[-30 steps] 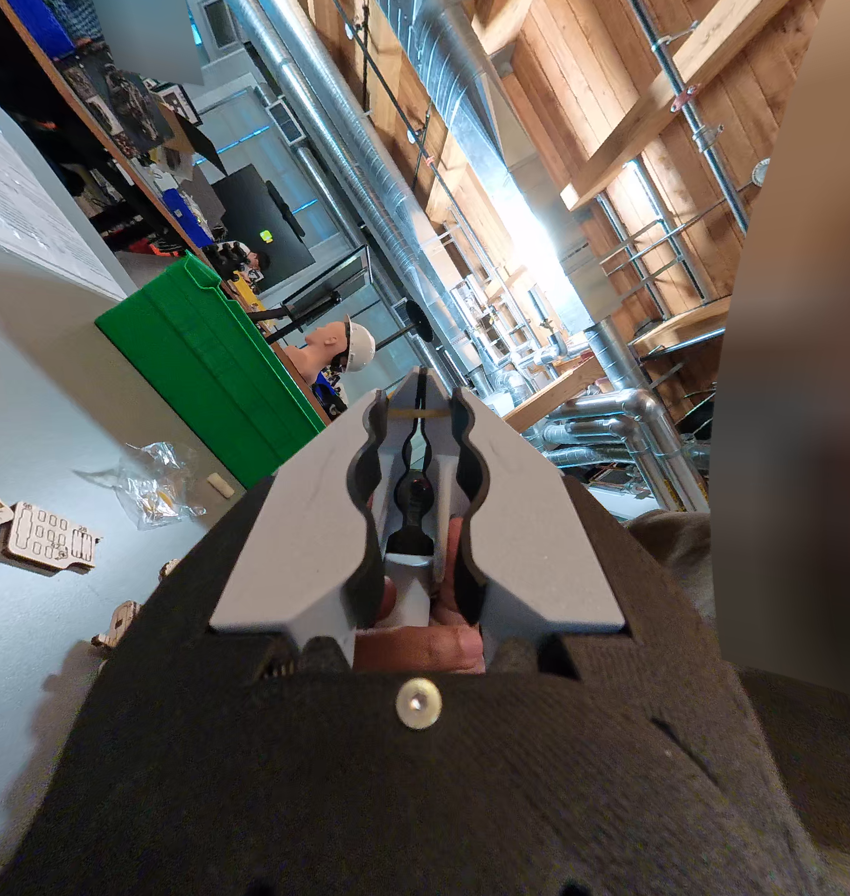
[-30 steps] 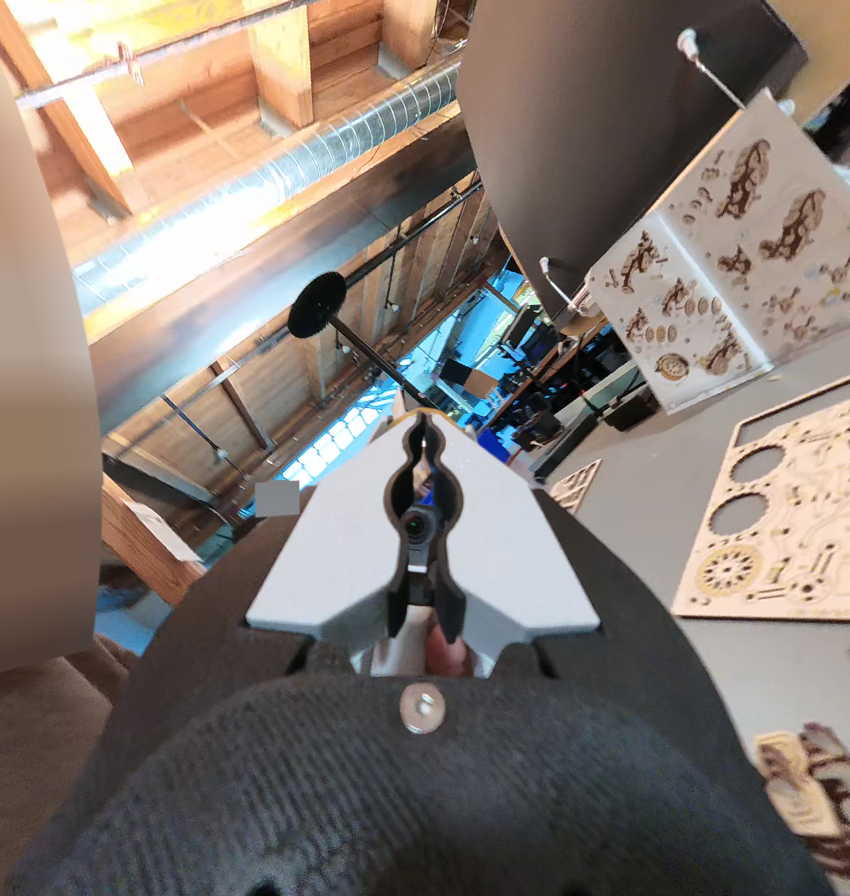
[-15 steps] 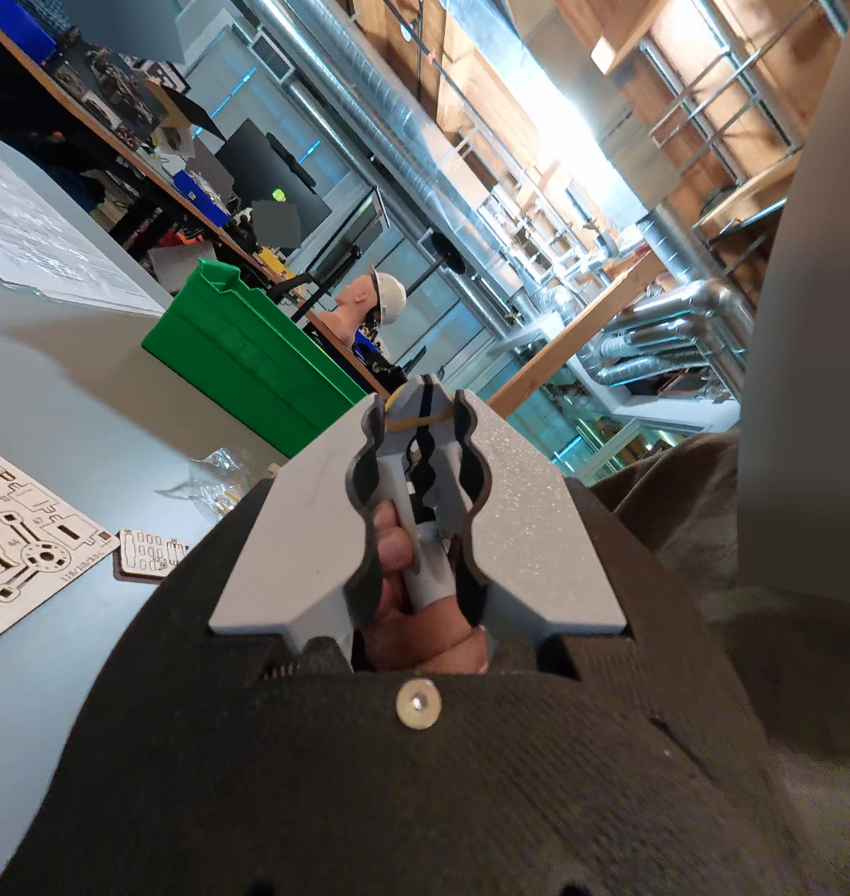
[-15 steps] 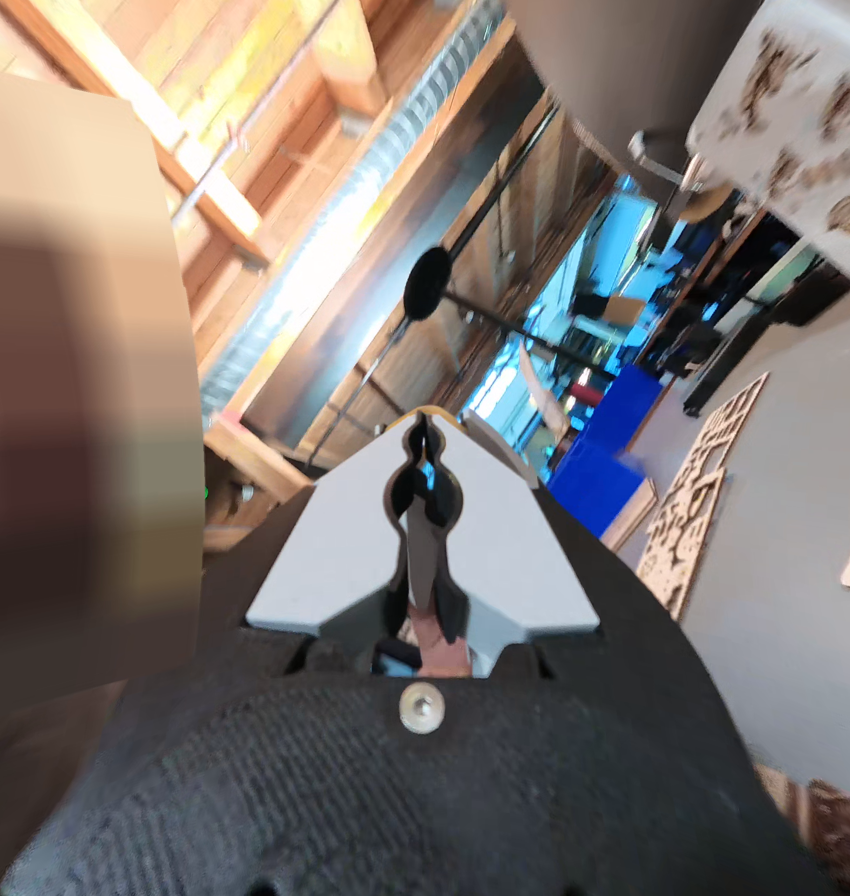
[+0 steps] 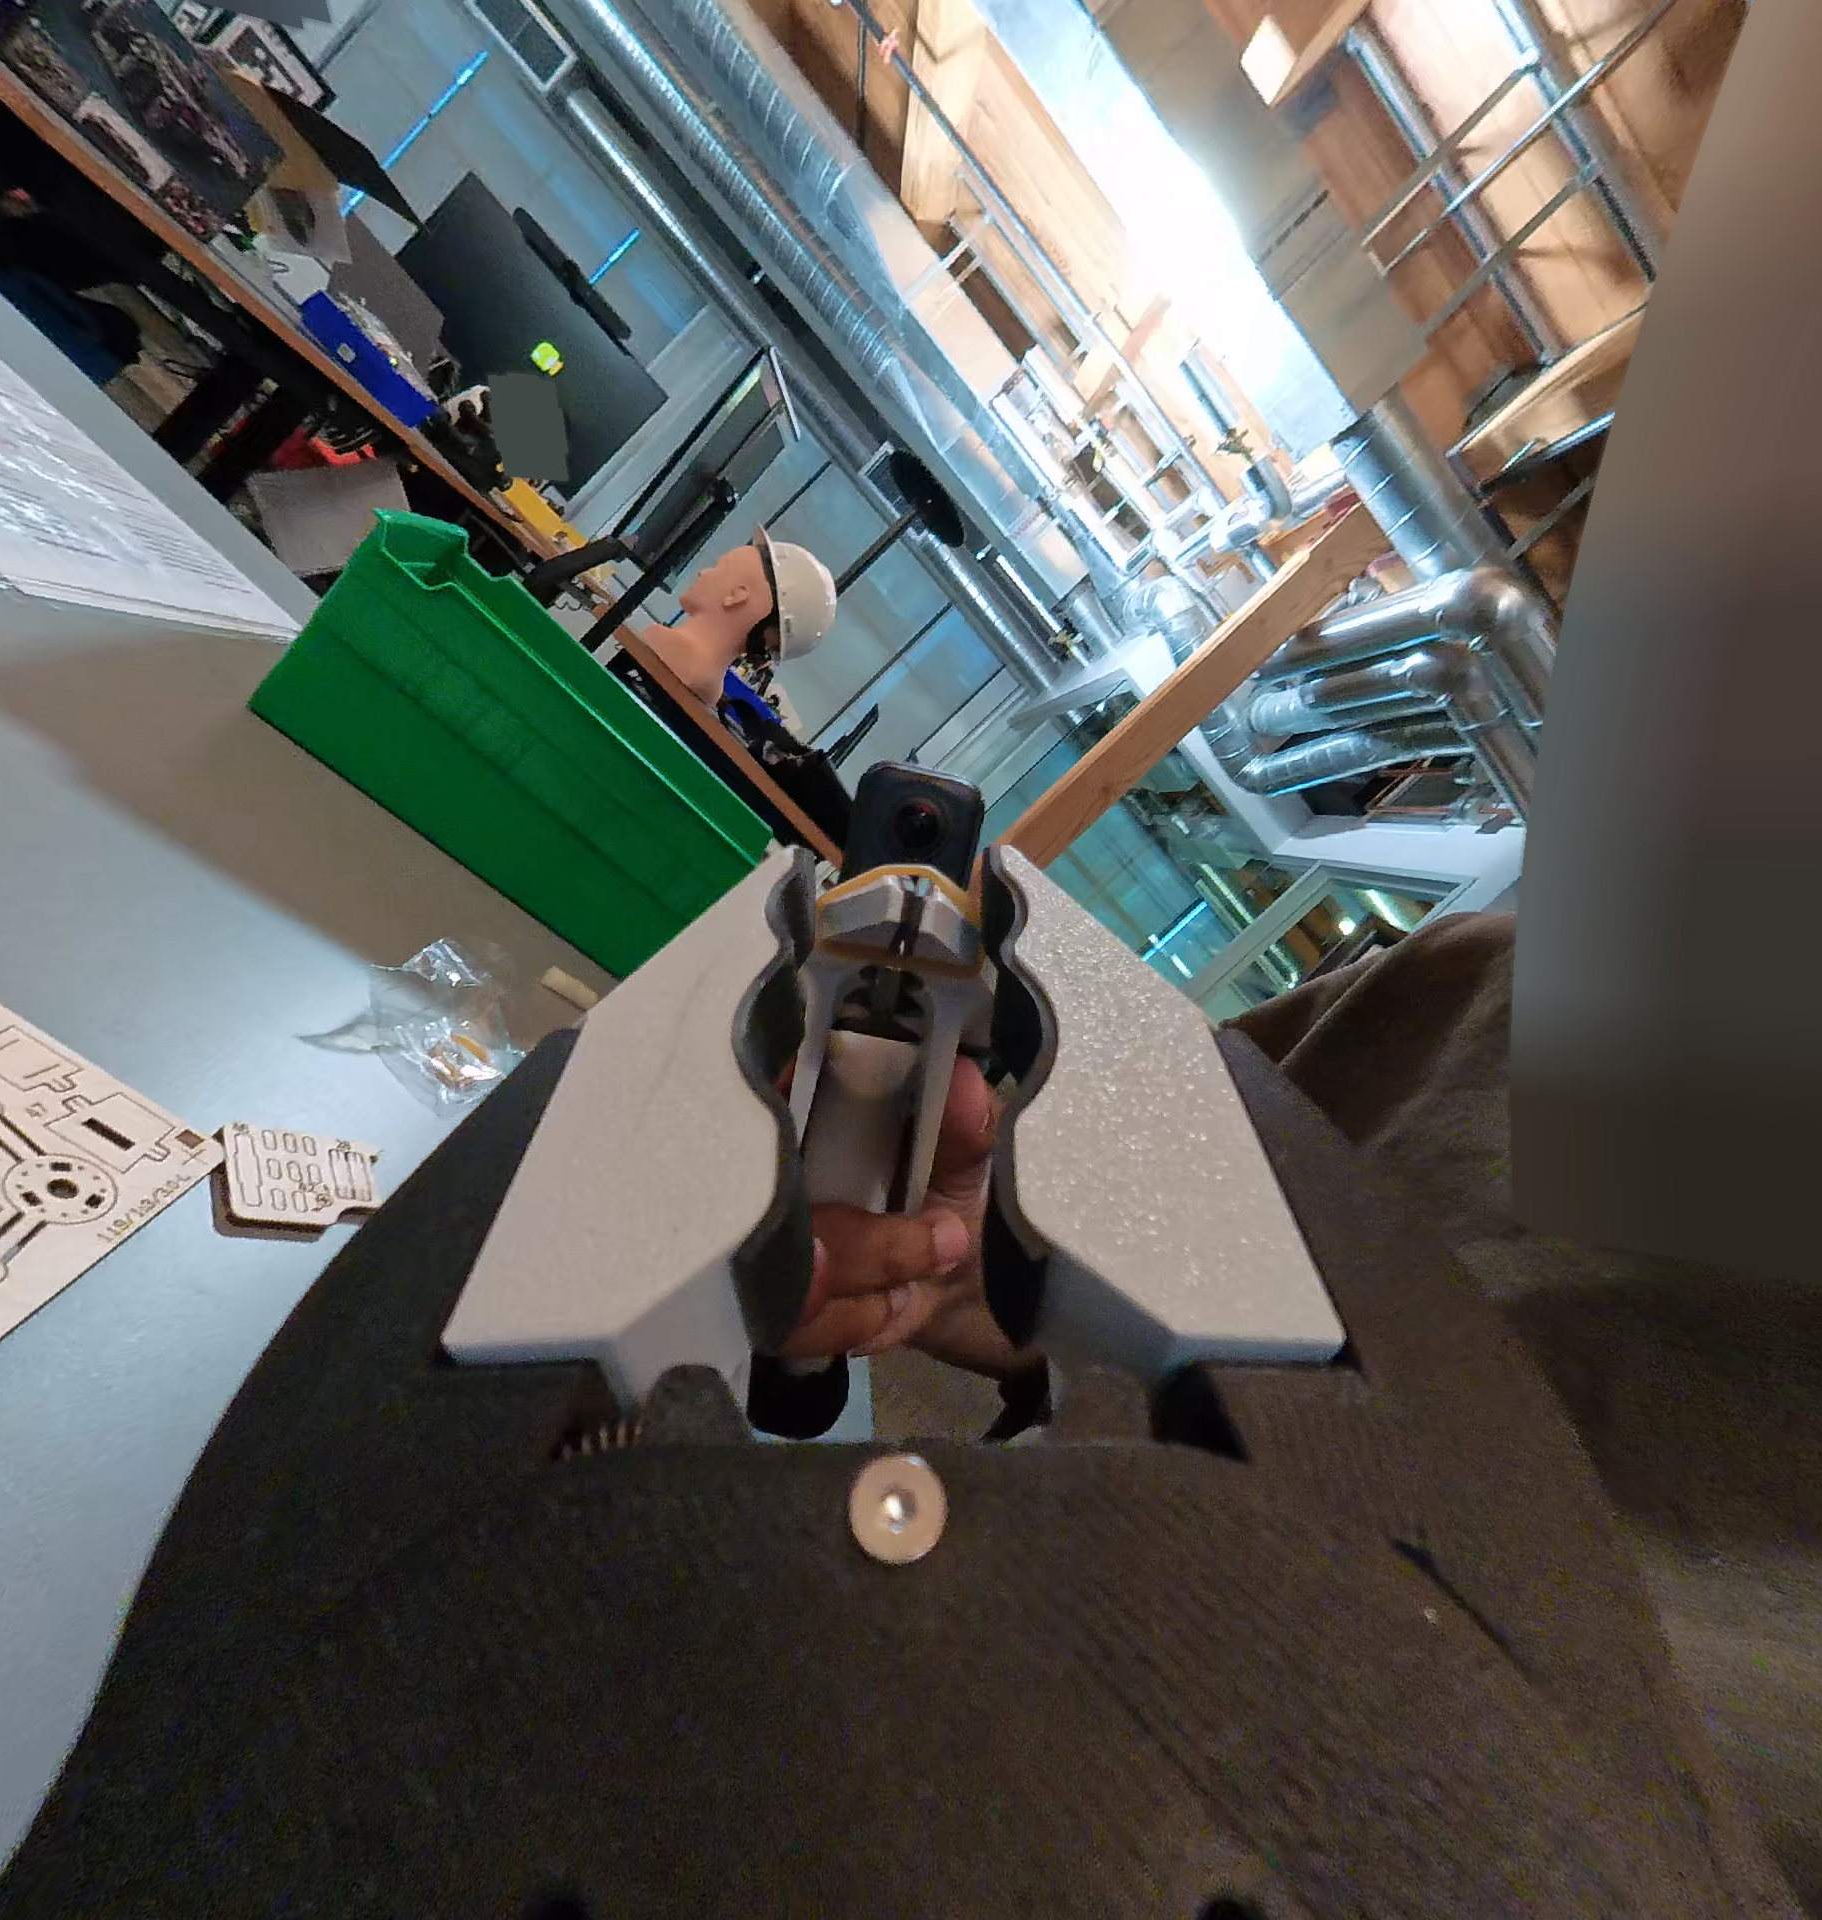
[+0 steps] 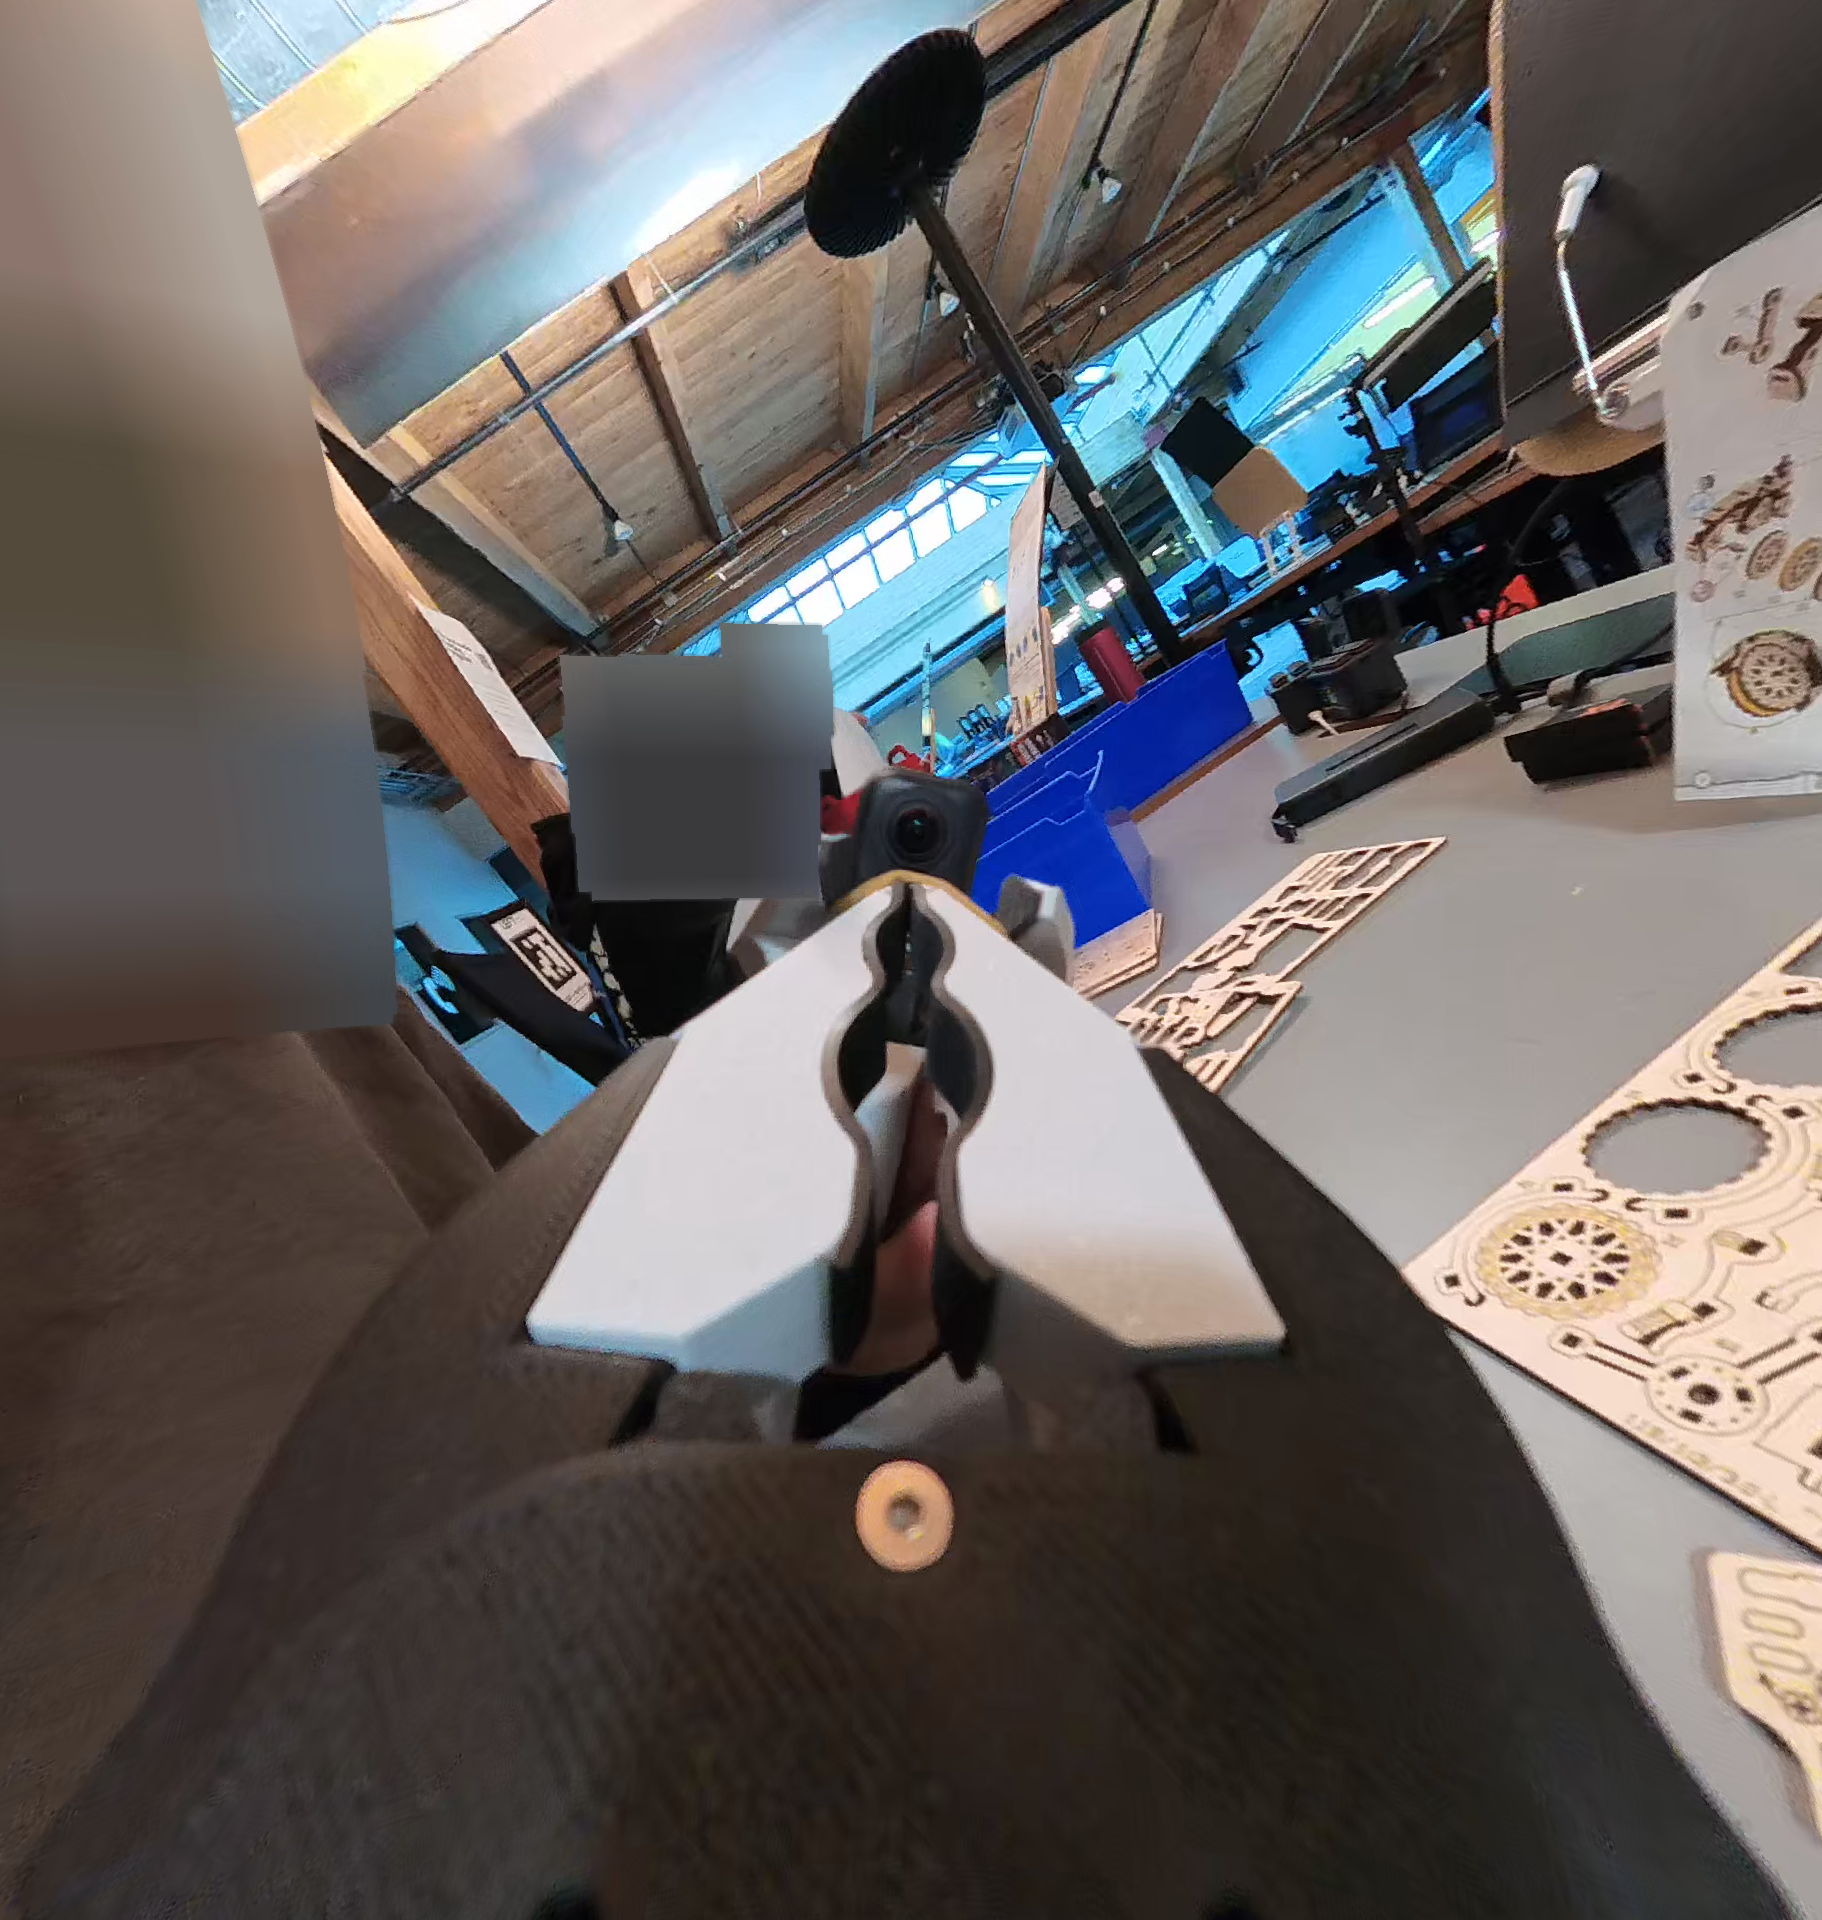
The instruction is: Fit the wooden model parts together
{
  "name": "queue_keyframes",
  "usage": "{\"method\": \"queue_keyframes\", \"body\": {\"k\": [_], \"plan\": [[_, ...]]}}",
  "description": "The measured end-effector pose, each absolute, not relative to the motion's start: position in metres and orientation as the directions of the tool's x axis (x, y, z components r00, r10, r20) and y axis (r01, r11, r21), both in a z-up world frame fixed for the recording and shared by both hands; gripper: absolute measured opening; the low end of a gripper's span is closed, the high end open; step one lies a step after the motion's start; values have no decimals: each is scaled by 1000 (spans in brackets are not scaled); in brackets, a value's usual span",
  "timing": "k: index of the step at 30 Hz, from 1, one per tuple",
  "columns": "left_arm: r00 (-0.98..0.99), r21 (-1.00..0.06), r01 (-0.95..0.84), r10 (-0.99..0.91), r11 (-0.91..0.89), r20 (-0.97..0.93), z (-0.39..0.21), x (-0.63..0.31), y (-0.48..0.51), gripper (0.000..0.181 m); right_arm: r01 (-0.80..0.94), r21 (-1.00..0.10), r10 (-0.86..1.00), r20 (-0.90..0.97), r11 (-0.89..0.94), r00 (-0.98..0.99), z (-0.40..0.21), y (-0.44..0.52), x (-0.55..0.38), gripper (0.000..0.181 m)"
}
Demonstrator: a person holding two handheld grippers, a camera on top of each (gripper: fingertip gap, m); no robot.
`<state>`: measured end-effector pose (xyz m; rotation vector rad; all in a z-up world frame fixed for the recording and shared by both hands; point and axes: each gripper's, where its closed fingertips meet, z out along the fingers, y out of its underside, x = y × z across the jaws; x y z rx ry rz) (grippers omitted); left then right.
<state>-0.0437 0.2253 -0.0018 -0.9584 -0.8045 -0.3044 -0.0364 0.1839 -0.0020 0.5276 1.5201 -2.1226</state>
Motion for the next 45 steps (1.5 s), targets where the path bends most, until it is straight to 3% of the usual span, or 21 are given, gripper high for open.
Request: {"method": "queue_keyframes", "body": {"k": [15,21,32,40,45], "plan": [[682,-558,573,28,600,731,2,-46,211,41,612,-722,-196,-582,-322,-789,6,195,-43,0],[702,-602,568,51,562,710,0,-42,214,22,598,-740,-188,-569,-308,-801,5,195,-43,0],[693,-605,586,55,539,719,0,-38,223,28,554,-793,-179,-524,-253,-833,-1,187,-31,0],[665,-517,580,0,629,746,8,-38,226,31,538,-762,-118,-535,-361,-836,7,190,-33,0],[678,-551,538,62,638,733,9,-37,231,35,473,-773,-23,-513,-424,-858,10,192,-35,0]]}}
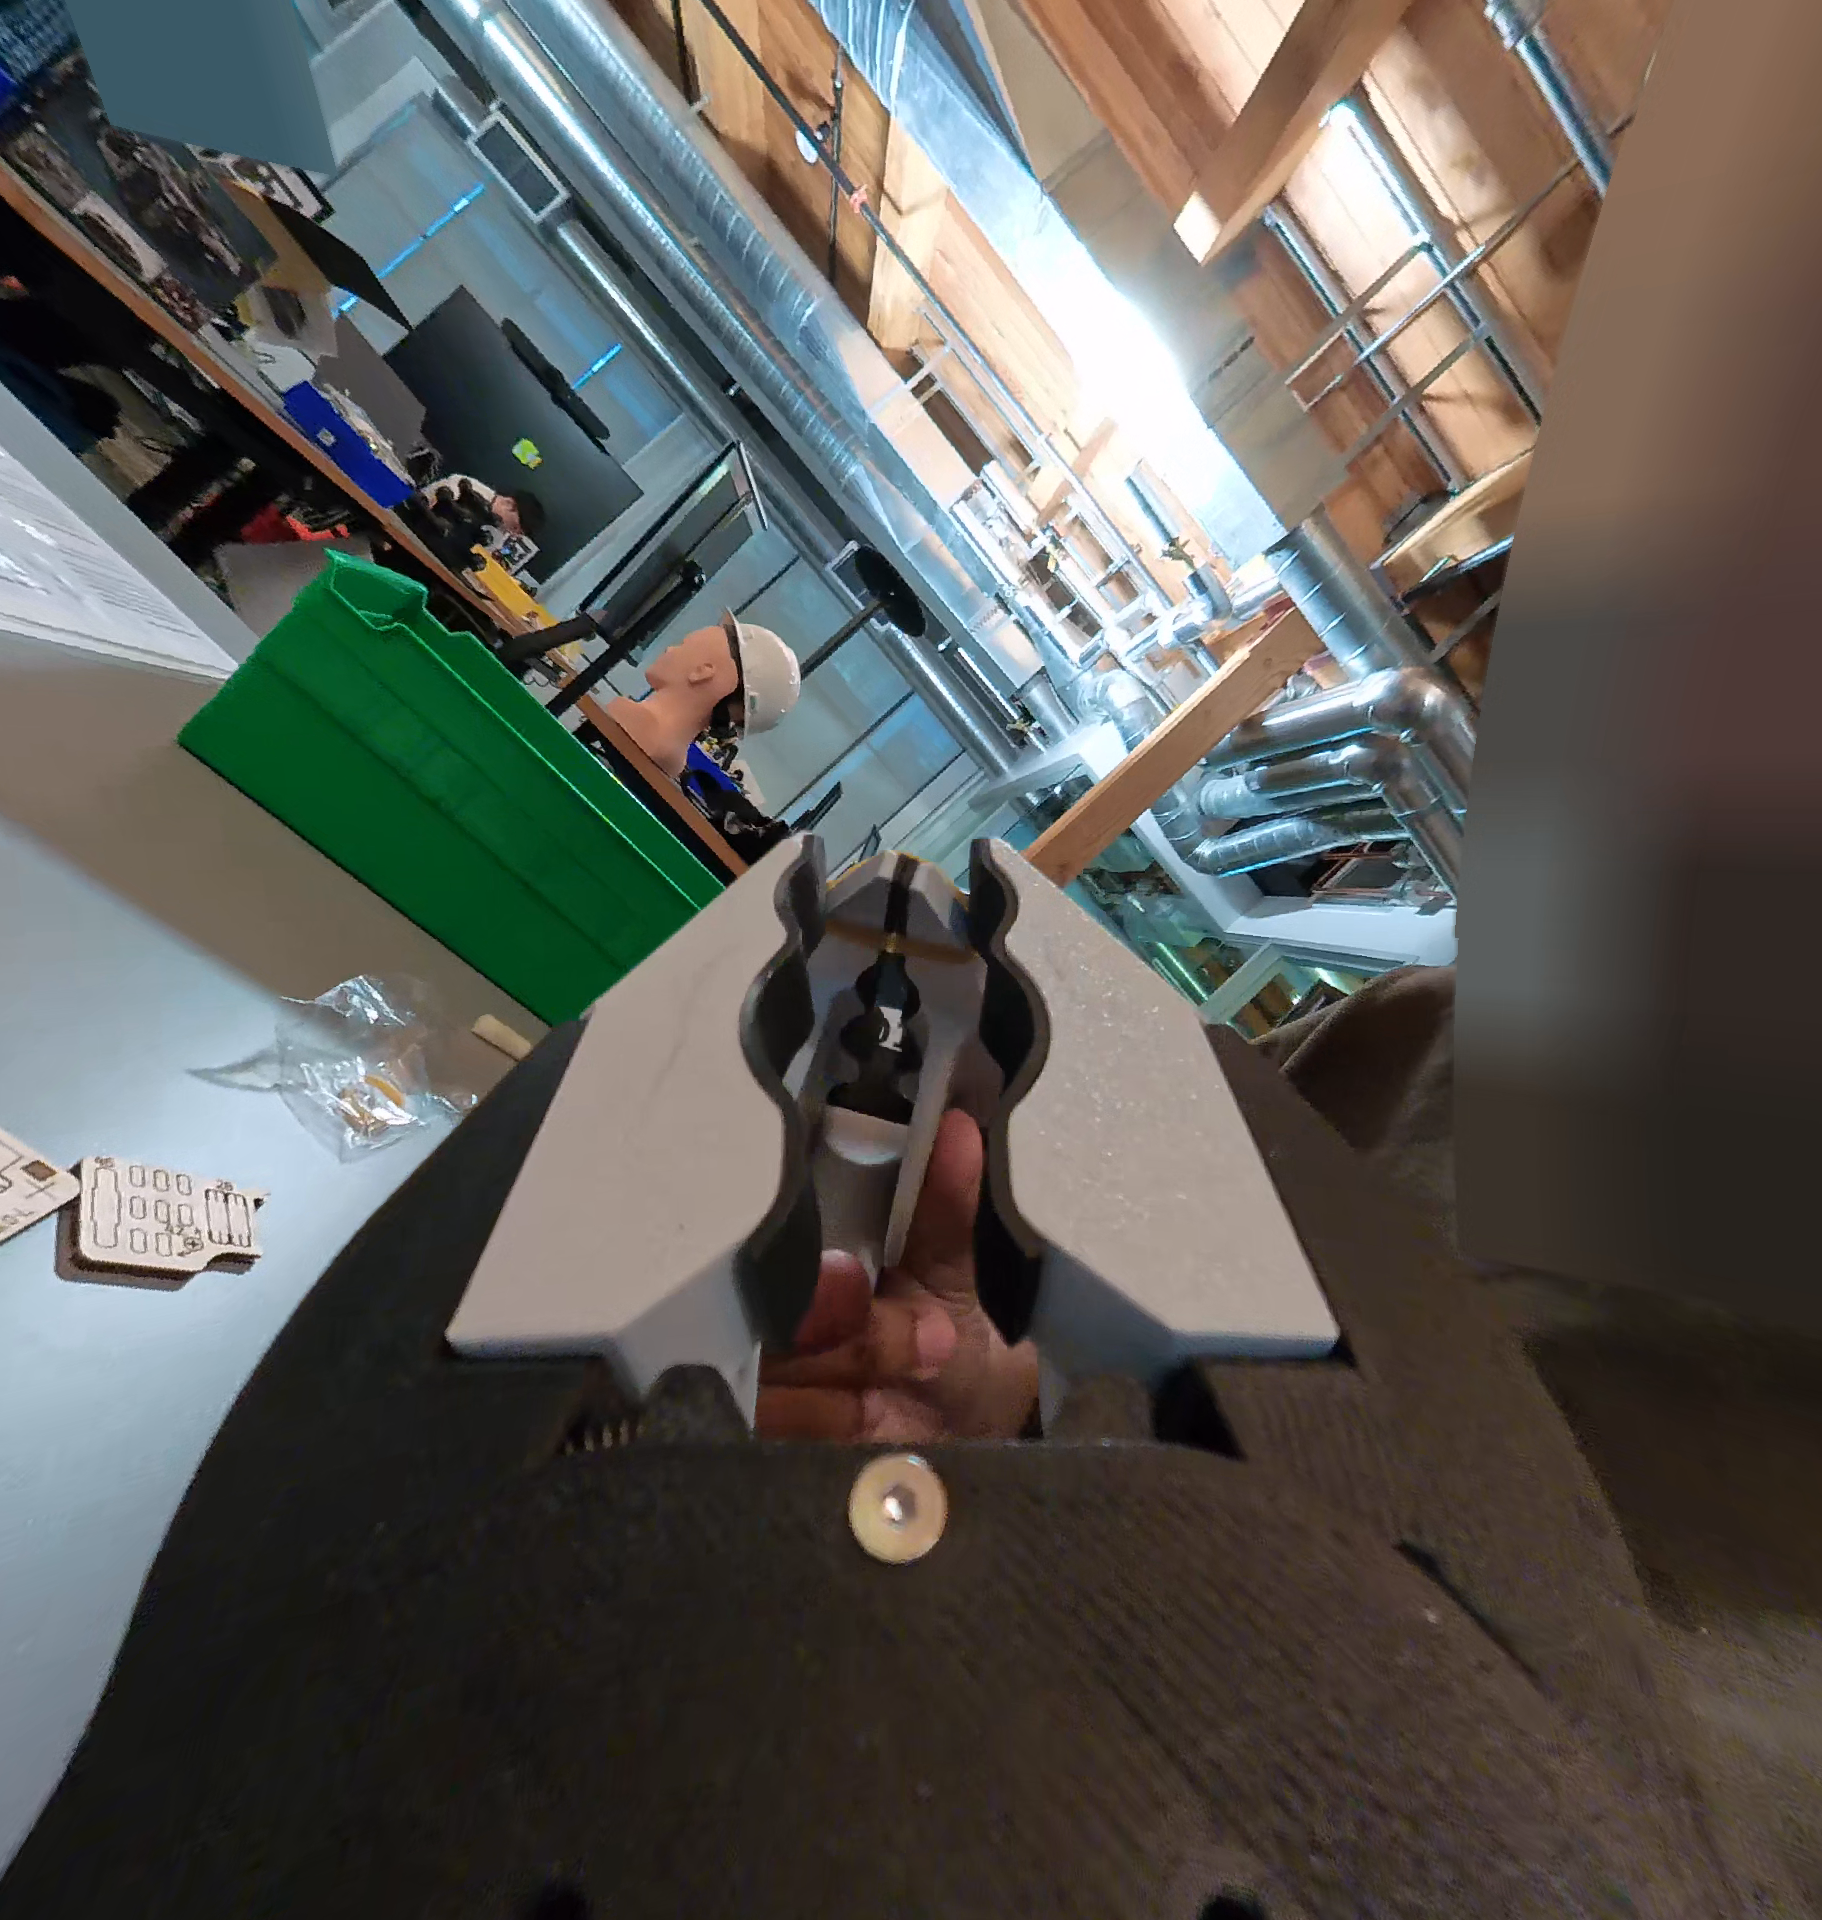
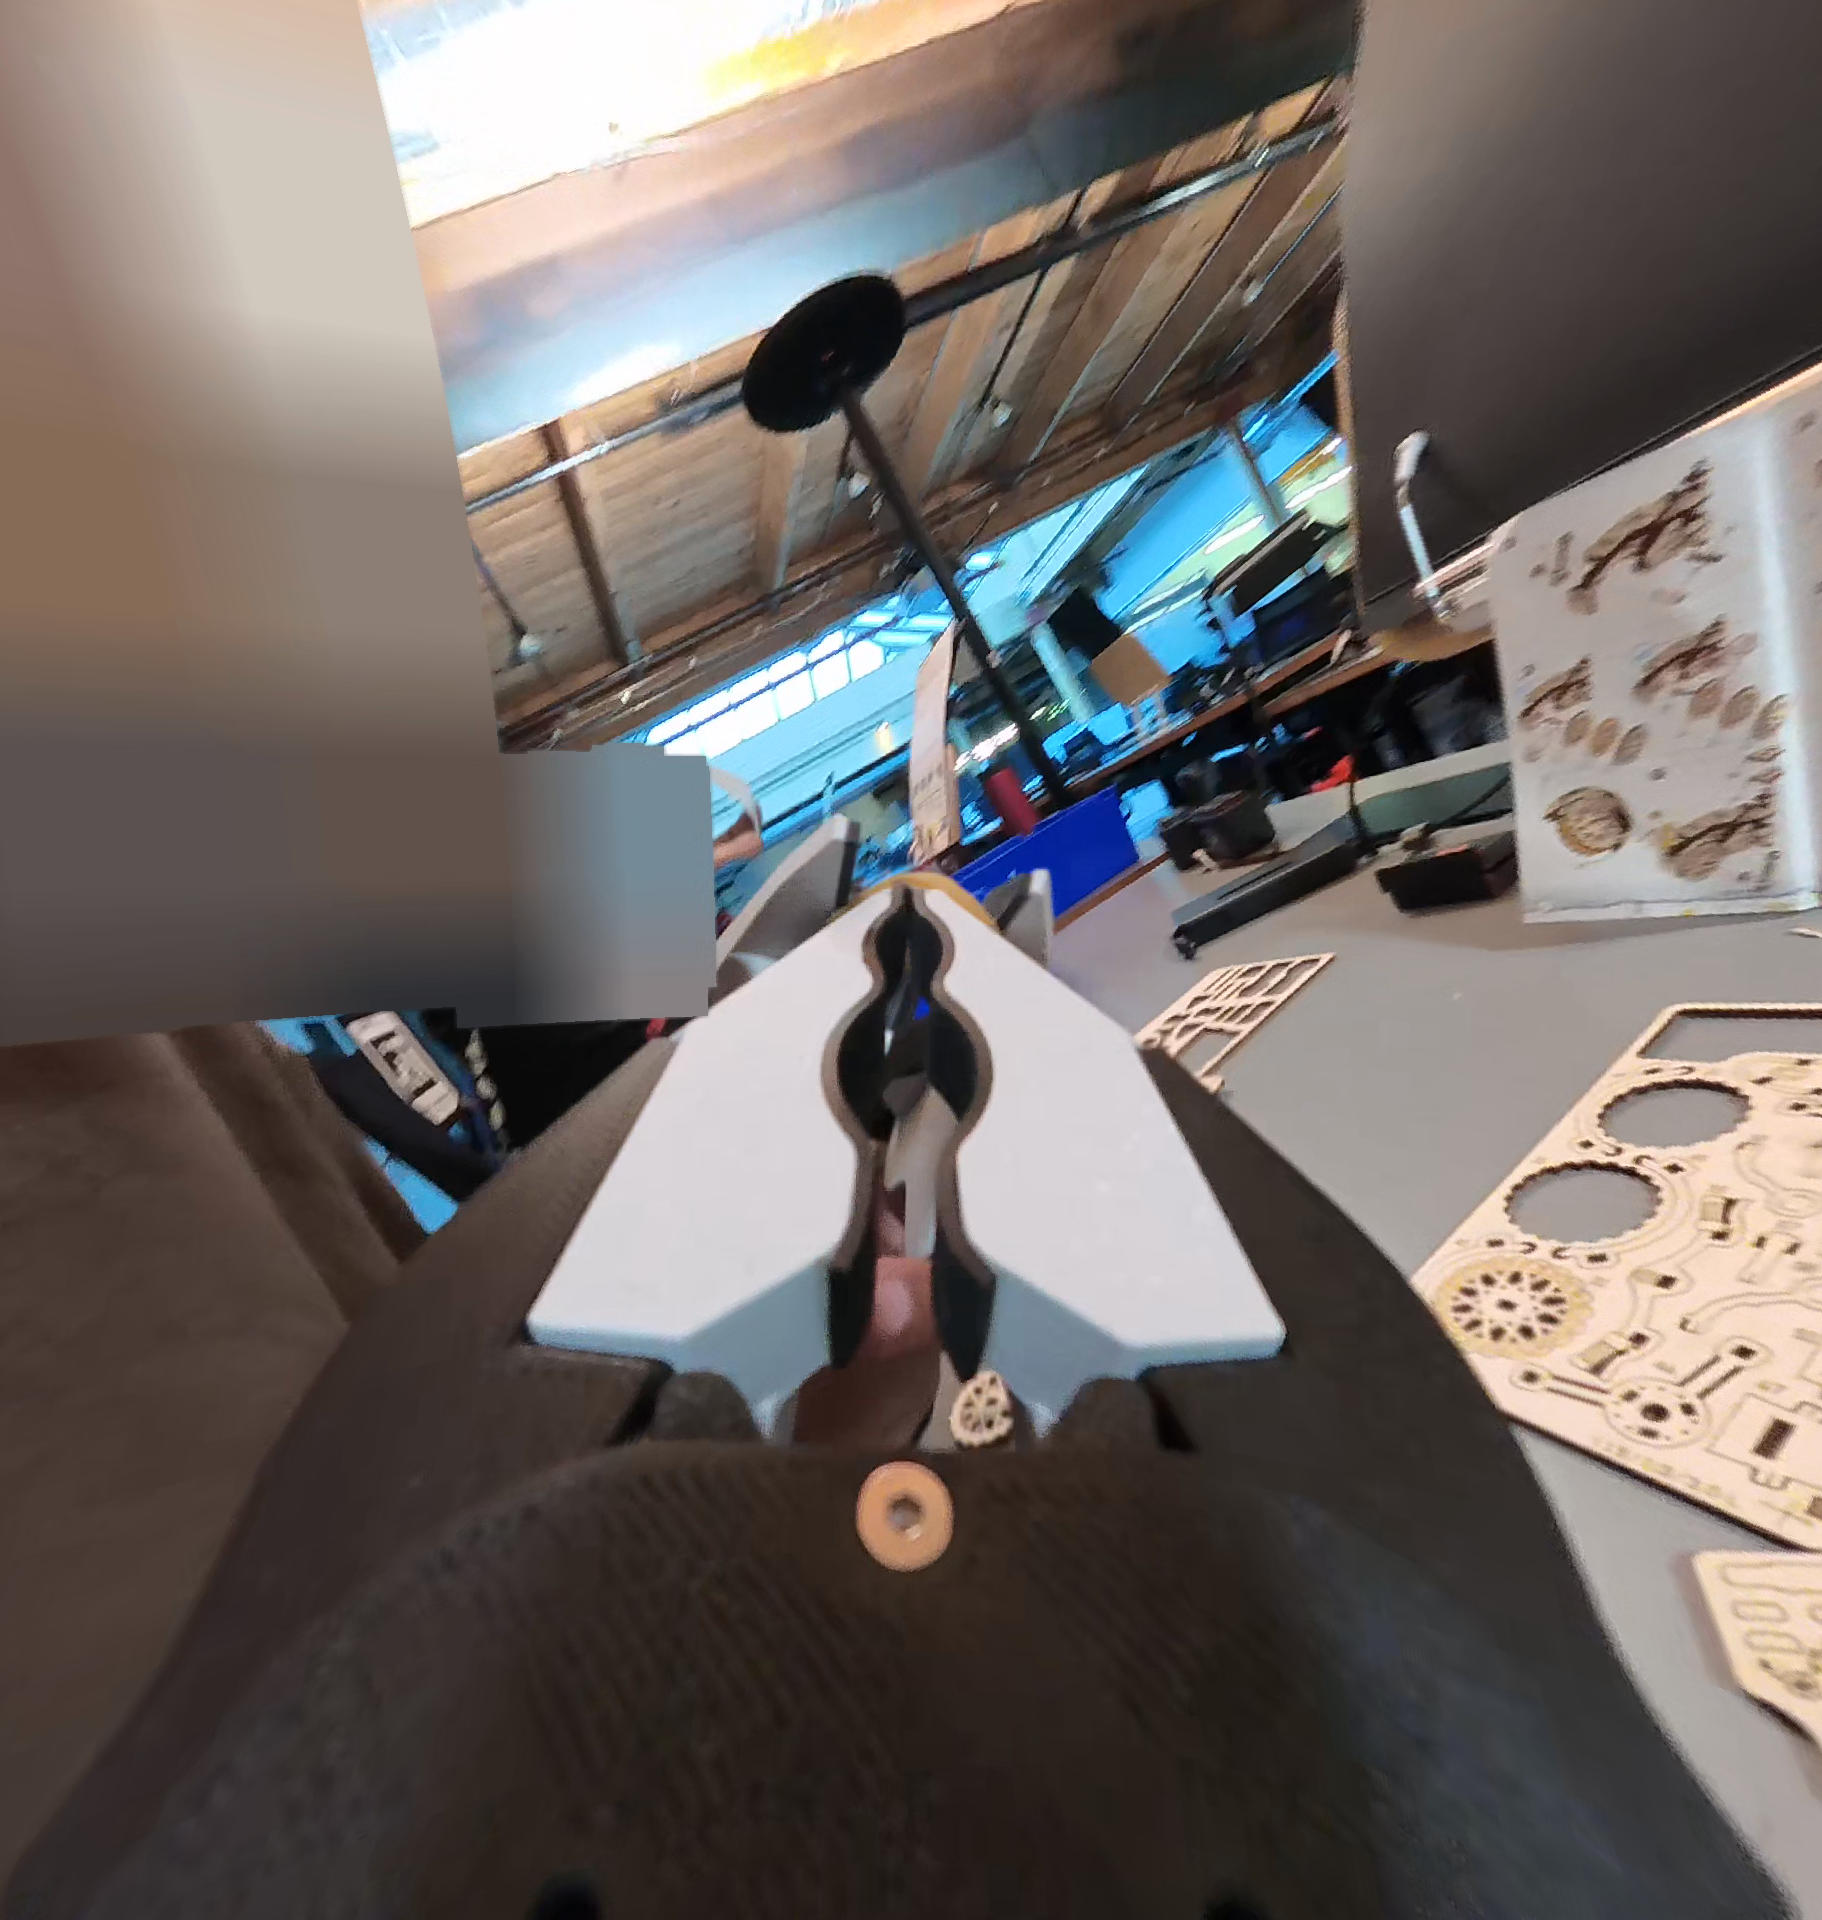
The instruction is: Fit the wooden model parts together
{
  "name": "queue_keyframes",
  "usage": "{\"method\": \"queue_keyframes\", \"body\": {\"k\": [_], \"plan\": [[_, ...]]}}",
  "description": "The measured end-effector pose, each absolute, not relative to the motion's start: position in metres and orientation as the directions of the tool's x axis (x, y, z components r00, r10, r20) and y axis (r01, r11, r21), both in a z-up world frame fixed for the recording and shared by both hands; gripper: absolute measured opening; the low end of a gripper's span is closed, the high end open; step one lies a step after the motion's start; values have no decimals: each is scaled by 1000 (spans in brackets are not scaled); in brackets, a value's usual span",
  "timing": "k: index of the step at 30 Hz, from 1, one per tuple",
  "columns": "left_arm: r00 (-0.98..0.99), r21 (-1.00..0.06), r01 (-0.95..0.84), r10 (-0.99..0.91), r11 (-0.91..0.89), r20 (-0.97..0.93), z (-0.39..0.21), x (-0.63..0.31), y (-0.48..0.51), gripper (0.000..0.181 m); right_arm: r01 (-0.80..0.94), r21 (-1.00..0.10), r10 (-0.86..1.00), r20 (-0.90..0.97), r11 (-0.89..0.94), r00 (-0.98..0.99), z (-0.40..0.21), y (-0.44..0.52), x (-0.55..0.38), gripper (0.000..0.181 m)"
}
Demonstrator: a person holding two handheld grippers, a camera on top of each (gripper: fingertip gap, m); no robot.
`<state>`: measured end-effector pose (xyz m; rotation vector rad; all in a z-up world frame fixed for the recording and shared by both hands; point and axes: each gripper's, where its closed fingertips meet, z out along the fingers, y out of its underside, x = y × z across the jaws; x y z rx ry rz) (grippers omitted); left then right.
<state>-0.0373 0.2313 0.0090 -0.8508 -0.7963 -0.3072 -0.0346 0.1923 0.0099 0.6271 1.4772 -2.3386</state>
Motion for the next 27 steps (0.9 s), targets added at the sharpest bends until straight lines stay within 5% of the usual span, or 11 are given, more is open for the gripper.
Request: {"method": "queue_keyframes", "body": {"k": [11,18,27], "plan": [[669,-548,551,59,629,741,6,-33,246,48,471,-732,8,-545,-493,-839,16,197,-39,0],[695,-576,572,29,584,719,5,-29,244,50,579,-614,-157,-602,-536,-783,26,207,-42,0],[710,-554,524,27,647,704,12,-38,215,49,525,-691,-131,-539,-497,-832,24,214,-50,0]]}}
